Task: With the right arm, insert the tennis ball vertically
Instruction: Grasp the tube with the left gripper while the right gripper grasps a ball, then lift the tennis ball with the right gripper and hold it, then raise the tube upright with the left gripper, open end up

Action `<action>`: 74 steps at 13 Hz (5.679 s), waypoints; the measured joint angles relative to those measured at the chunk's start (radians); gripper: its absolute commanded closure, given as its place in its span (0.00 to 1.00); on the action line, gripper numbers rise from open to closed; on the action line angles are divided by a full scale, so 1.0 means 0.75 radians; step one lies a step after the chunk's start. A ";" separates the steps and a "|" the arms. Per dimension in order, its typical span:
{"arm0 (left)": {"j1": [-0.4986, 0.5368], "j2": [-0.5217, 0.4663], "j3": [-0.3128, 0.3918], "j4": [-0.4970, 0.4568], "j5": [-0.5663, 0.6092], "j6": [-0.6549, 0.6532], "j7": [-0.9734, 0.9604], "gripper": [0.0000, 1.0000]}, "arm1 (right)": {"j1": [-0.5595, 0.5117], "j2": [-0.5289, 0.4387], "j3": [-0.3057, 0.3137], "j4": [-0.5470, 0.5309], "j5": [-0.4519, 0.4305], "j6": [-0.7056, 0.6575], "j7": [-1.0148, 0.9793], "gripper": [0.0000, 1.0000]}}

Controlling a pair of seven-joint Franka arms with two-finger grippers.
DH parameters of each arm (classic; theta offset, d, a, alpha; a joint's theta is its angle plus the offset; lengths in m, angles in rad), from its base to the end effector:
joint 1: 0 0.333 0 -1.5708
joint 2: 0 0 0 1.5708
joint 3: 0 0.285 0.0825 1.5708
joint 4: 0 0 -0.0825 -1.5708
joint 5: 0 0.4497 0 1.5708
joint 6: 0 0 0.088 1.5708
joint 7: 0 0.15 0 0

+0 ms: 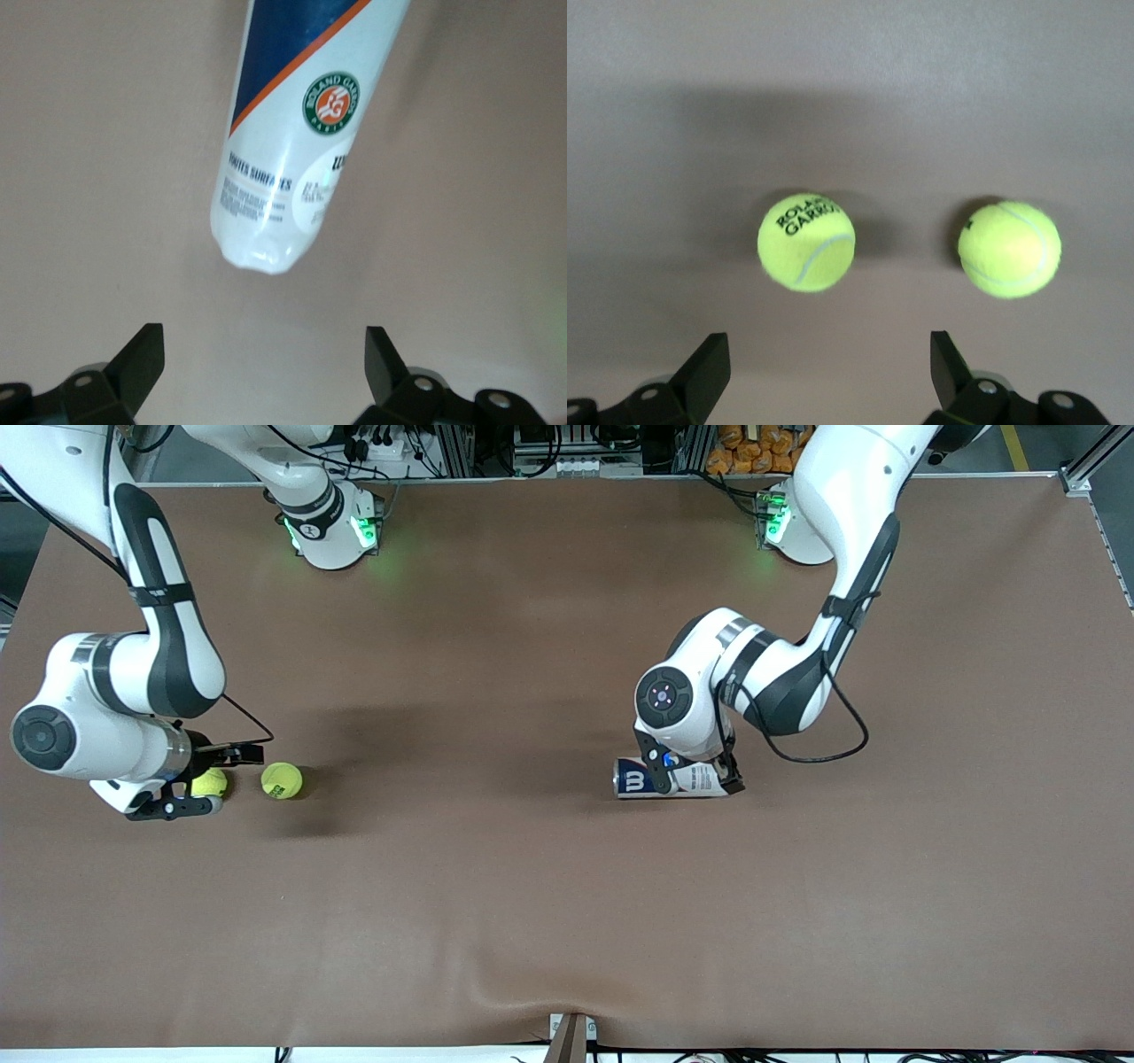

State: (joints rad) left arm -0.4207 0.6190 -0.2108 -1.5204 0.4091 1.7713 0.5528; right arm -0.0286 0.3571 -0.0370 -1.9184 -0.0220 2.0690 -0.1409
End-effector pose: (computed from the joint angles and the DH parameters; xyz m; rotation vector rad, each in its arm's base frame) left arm 0.5920 -0.3586 0.1841 -2.2371 1.7392 0.4831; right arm 0.6269 -0.0437 0.1781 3.1117 0.1383 -0.3258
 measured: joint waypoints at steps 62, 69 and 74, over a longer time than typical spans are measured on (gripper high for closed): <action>-0.034 0.226 0.006 -0.039 0.210 0.219 0.017 0.19 | 0.036 -0.024 -0.010 0.991 0.050 -1.103 0.293 1.00; -0.034 0.226 0.006 -0.036 0.210 0.217 0.015 0.24 | 0.017 -0.019 -0.011 0.990 0.050 -1.099 0.292 1.00; -0.035 0.226 -0.003 -0.032 0.210 0.220 -0.059 0.23 | 0.015 -0.015 -0.011 0.979 0.051 -1.089 0.292 1.00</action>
State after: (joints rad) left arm -0.4468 0.7882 -0.2133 -1.5443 0.5663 1.9362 0.5087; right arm -0.0170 0.3459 -0.0453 -1.1839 0.0163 1.2520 0.0777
